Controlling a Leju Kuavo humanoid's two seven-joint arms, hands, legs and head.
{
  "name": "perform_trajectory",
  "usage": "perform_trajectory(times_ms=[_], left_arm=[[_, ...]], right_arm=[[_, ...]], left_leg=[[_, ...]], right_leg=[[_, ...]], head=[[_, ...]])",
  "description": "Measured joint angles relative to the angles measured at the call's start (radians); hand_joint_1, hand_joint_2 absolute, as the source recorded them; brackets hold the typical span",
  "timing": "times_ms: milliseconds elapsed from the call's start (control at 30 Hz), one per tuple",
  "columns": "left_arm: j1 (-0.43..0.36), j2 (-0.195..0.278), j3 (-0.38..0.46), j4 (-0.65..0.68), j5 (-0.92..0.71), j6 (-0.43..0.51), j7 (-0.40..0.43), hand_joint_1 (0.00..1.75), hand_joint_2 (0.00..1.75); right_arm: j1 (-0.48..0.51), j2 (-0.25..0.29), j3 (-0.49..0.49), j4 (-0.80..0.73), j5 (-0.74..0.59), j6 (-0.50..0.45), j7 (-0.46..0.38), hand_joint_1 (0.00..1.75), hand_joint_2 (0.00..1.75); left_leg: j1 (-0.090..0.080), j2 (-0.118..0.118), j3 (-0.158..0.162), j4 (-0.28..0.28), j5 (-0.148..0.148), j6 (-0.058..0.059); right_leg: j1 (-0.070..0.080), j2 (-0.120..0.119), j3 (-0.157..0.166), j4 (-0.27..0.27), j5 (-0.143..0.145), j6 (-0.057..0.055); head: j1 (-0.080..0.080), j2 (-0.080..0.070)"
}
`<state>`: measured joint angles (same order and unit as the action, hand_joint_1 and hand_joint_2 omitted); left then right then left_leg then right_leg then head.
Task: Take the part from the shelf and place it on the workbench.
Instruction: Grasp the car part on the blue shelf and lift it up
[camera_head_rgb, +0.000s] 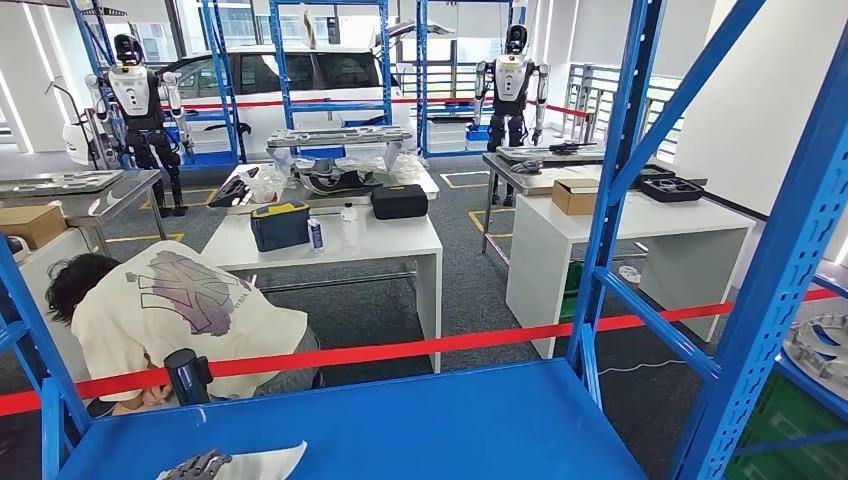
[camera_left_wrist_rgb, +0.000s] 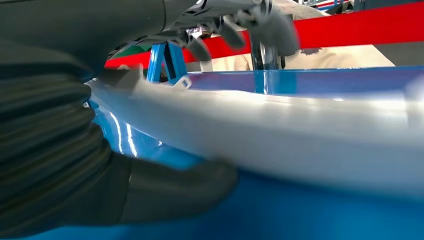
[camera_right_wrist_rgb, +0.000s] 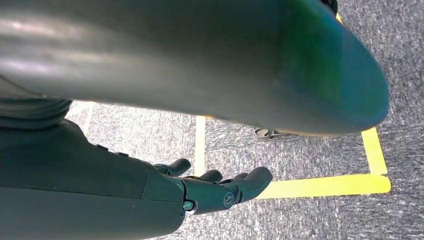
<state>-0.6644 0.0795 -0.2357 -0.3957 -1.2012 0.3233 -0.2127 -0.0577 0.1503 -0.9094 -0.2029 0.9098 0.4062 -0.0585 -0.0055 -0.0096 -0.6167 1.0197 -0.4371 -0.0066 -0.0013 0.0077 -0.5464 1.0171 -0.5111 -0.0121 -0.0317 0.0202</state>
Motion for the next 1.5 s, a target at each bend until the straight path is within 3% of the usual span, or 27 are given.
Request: perform_trajectory(times_ms=[467, 733, 867, 1133, 1500], left_arm=[[-0.001, 0.0, 0.017, 0.015, 0.009, -0.006, -0.028, 1.75, 1.75], [-0.013, -0.001, 0.05, 0.014, 0.077, -0.085, -0.151, 1.75, 1.75], [-0.019, -0.002, 0.072, 0.01, 0.087, -0.059, -0.171, 1.75, 1.75], [-0.019, -0.05, 0.083, -0.017, 0.056, 0.089, -0.176, 1.75, 1.75], [-0.019, -0.12, 0.084, -0.162, 0.073, 0.074, -0.217, 1.75, 1.75]], right_arm=[[0.0, 0.0, 0.0, 0.0, 0.002, 0.0, 0.0, 0.0, 0.0], [0.0, 0.0, -0.001, 0.0, 0.006, 0.0, 0.0, 0.0, 0.0], [0.0, 0.0, -0.004, 0.0, 0.006, 0.0, -0.001, 0.0, 0.0], [-0.001, 0.0, -0.022, 0.0, 0.005, 0.0, -0.002, 0.0, 0.0], [-0.001, 0.002, -0.042, 0.0, 0.003, 0.0, -0.003, 0.0, 0.0]], left_leg=[[0.0, 0.0, 0.0, 0.0, 0.0, 0.0], [0.0, 0.0, 0.001, 0.0, 0.0, 0.0], [0.0, 0.0, 0.002, 0.0, 0.0, 0.0], [-0.001, -0.001, 0.002, 0.0, 0.0, 0.0], [-0.001, 0.0, 0.002, 0.0, -0.001, 0.001]], right_leg=[[0.0, 0.0, 0.0, 0.0, 0.0, 0.0], [0.0, 0.0, 0.002, 0.0, -0.001, 0.0], [0.0, 0.0, 0.002, 0.0, -0.001, 0.0], [0.0, 0.0, 0.002, 0.0, -0.001, 0.0], [0.0, 0.0, 0.002, 0.0, -0.001, 0.0]], head=[[0.0, 0.0], [0.0, 0.0], [0.0, 0.0], [0.0, 0.0], [0.0, 0.0]])
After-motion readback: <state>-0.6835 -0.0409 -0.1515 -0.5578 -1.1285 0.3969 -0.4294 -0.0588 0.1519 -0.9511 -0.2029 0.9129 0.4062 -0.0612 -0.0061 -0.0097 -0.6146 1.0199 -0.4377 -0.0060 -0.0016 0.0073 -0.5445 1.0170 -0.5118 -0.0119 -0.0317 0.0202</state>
